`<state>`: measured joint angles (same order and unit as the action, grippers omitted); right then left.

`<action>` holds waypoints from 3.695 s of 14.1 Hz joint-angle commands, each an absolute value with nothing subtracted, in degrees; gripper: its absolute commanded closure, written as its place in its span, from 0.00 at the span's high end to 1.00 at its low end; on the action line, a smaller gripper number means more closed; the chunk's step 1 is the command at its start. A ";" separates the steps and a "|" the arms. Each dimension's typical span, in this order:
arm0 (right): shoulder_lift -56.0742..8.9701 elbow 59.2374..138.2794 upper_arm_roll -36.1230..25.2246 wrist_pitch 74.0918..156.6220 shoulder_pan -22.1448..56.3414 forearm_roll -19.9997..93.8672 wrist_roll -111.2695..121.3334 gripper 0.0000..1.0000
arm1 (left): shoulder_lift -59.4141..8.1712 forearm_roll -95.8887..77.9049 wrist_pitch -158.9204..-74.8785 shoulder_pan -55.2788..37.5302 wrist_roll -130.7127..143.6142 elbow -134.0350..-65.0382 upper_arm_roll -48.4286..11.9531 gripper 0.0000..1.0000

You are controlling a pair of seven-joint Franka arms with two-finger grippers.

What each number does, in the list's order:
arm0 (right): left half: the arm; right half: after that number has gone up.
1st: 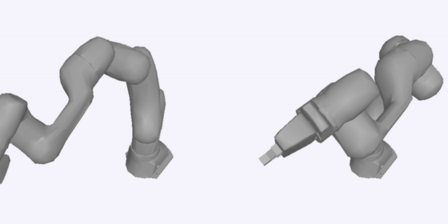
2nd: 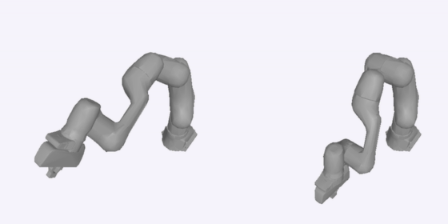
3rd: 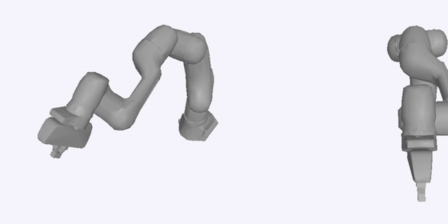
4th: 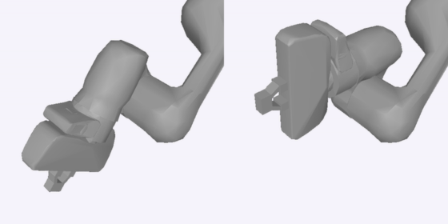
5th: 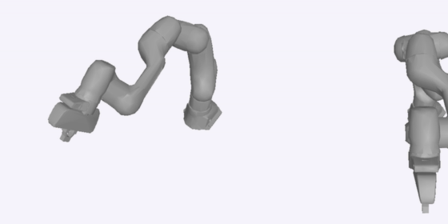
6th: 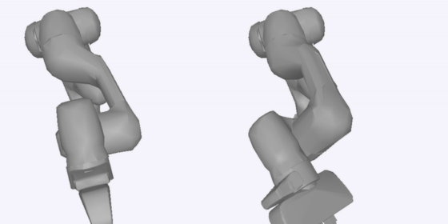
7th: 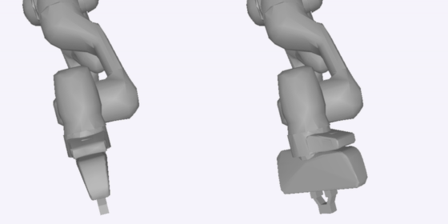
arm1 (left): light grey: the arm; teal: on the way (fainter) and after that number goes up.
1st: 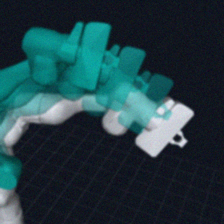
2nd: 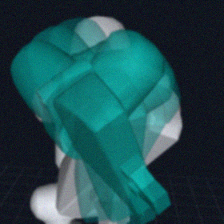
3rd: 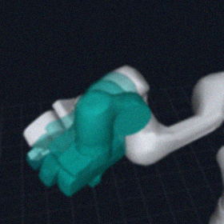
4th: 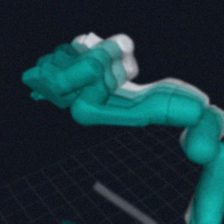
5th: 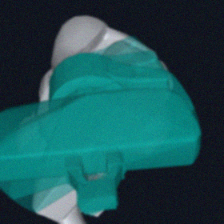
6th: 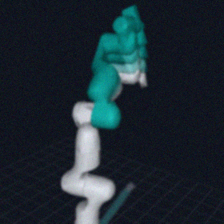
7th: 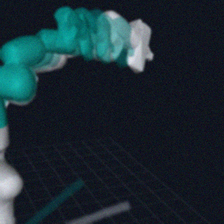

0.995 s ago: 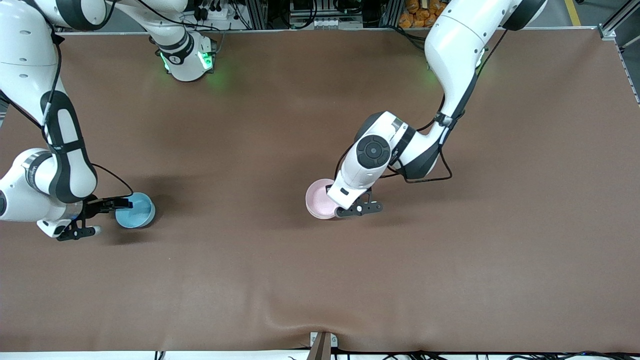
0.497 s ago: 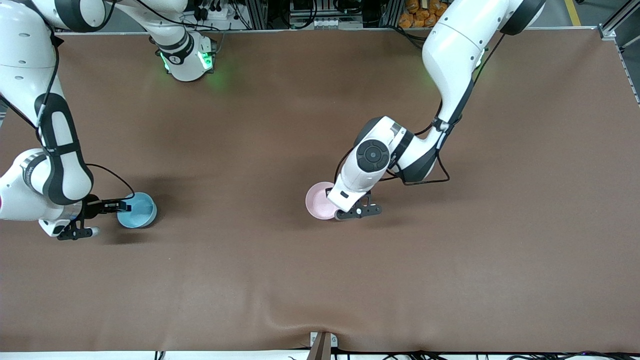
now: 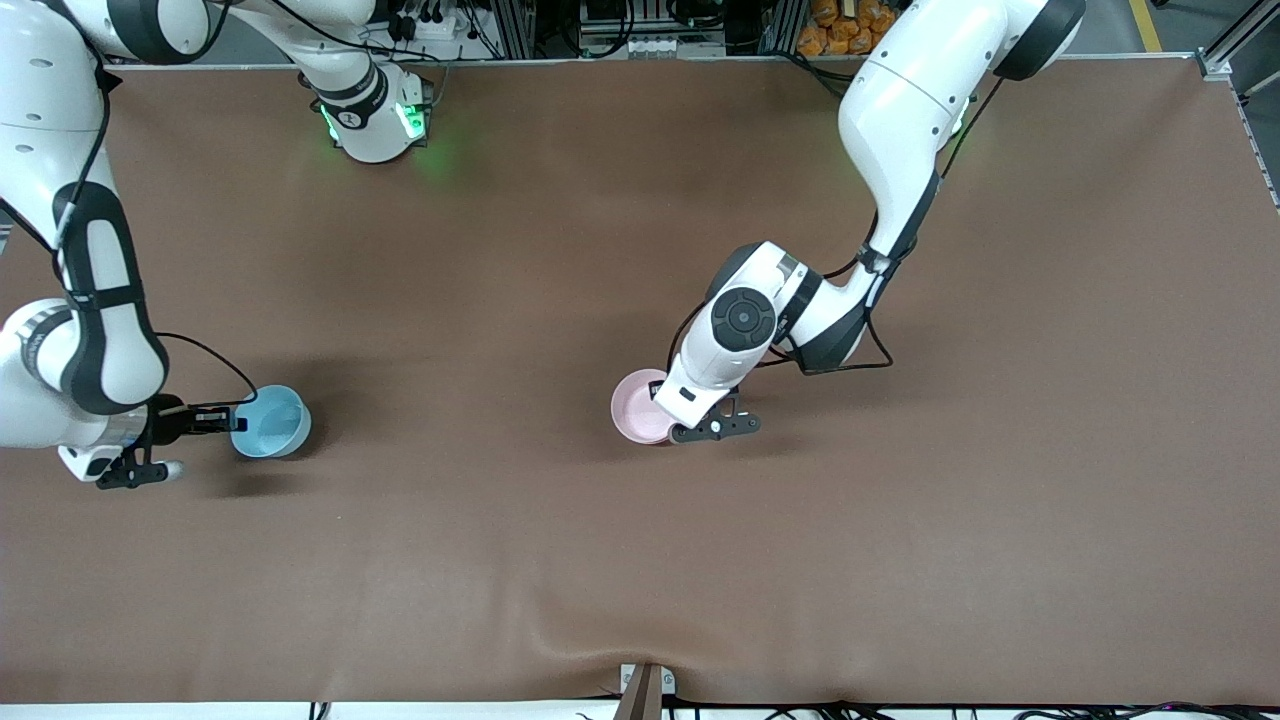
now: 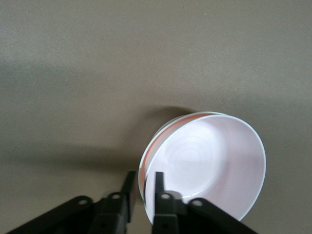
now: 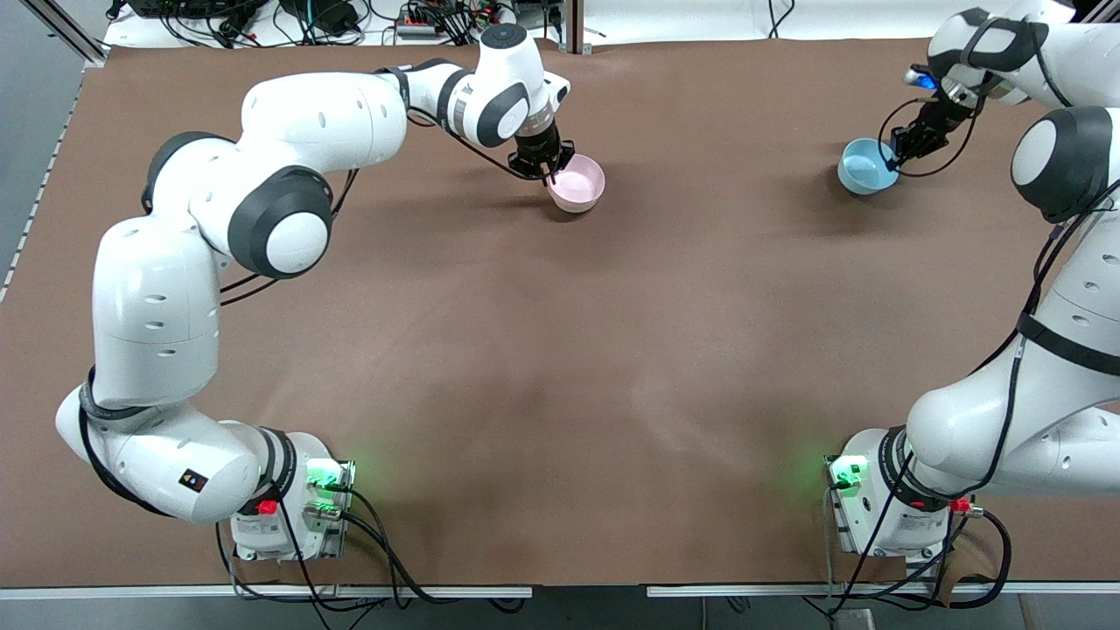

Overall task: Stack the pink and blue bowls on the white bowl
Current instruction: 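Release the pink bowl while the right gripper grasps the blue bowl, then carry the blue bowl with the right gripper onto the pink bowl, then lower the blue bowl into the pink bowl and open the right gripper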

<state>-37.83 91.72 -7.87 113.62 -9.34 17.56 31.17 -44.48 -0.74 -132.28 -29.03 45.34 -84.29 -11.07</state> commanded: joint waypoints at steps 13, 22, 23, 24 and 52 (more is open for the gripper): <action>-27.07 86.92 -7.21 101.78 1.57 20.82 12.58 0.00 | -29.37 8.51 -115.68 -19.09 43.34 -82.18 -10.37 1.00; -26.46 87.01 -7.29 101.42 10.09 27.06 2.39 0.00 | -21.37 7.39 -105.21 -6.96 22.52 -82.18 -11.07 1.00; -26.54 86.92 -7.29 102.03 11.76 27.59 0.37 0.00 | -20.57 5.56 -104.51 -4.86 20.15 -82.18 -11.25 1.00; -26.54 87.01 -7.29 103.61 13.60 27.77 -2.17 0.00 | -19.70 2.40 -103.54 -2.31 17.34 -82.18 -11.95 1.00; -39.64 87.80 -7.38 131.84 43.07 27.42 -53.70 0.00 | 2.20 -2.37 -87.89 -0.09 2.28 -89.38 -4.66 1.00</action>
<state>-38.88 87.95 -6.70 131.11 42.36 26.82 -52.71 0.79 -2.89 -87.87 0.23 1.73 -88.44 -4.86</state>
